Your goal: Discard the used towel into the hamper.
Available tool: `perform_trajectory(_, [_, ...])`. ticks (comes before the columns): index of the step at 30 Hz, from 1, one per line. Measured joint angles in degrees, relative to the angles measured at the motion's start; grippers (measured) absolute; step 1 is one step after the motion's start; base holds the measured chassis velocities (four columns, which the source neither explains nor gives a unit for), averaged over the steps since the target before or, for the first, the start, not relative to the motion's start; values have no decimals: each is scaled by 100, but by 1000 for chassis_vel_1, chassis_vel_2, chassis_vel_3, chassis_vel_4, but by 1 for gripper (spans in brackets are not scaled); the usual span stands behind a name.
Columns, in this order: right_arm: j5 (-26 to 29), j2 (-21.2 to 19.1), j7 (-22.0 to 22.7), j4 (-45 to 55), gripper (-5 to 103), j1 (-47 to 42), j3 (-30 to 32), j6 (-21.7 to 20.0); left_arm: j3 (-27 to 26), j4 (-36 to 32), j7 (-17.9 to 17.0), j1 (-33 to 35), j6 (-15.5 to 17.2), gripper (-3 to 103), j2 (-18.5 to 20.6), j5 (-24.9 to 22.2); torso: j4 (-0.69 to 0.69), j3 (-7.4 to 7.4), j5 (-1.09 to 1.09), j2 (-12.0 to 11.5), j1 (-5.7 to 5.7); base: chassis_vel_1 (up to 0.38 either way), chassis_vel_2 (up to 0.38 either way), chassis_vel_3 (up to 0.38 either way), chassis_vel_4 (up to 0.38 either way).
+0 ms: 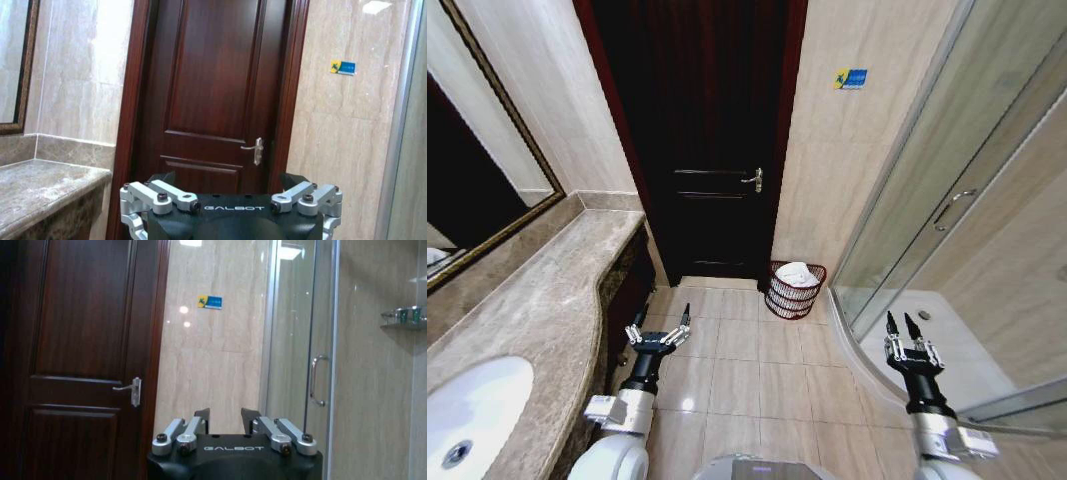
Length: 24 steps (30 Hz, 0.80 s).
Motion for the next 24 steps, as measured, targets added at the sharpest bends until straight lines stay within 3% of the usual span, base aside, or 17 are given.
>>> perform_trajectory(24, [0, 0, -1, -1, 32, 0, -1, 2, 0, 0, 0, 0, 0, 100, 0, 0, 0, 0, 0, -1, 0, 0, 0, 0, 0])
